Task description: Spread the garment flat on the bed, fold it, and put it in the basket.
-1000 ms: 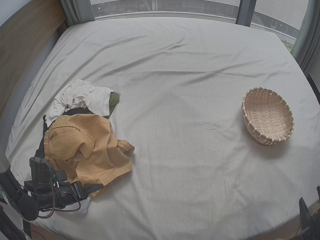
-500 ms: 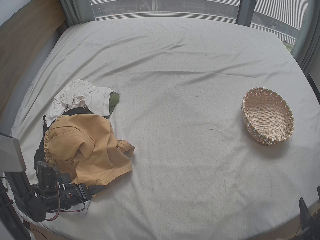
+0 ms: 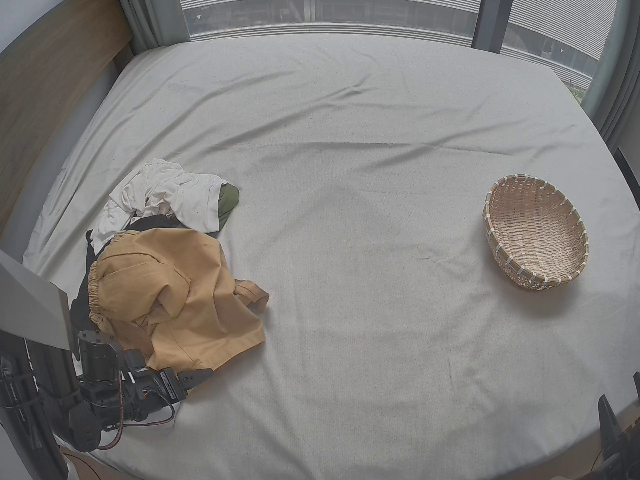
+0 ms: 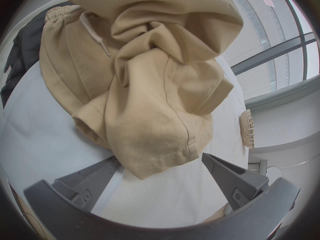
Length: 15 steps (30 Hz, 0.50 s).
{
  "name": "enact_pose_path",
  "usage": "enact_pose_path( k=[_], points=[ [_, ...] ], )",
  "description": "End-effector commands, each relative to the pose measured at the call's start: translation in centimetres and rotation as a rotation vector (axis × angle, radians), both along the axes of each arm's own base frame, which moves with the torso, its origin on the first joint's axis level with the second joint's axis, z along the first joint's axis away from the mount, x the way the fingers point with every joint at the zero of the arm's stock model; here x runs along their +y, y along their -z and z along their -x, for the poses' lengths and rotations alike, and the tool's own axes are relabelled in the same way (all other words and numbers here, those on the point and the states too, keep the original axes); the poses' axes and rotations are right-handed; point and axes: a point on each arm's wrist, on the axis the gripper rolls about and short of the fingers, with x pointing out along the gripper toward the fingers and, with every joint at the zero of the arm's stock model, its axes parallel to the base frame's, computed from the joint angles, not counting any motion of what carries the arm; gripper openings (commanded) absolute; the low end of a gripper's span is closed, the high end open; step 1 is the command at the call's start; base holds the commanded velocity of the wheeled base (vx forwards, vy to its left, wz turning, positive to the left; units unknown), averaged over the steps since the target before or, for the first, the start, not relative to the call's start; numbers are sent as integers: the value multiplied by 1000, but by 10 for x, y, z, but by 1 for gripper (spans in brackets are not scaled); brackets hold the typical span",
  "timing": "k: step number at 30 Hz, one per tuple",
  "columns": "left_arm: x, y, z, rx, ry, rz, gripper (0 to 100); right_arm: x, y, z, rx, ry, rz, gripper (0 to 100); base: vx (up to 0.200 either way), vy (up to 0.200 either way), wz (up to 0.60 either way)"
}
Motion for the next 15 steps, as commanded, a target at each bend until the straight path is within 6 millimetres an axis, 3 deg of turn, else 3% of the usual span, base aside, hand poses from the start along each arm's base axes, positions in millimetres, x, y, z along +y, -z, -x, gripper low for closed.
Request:
enact_pose_path(
  k=[1,8,15],
  points=[
    [1,4,5,34,-3,-5,100,0,5,0,5,0,0,100,0,0,0],
    [0,14,-10,-9,-27,-21,100,0,5,0,5,0,0,100,0,0,0],
    [-3,11,-18,-48,-26,-16,100,0,5,0,5,0,2,100,0,0,0]
  ],
)
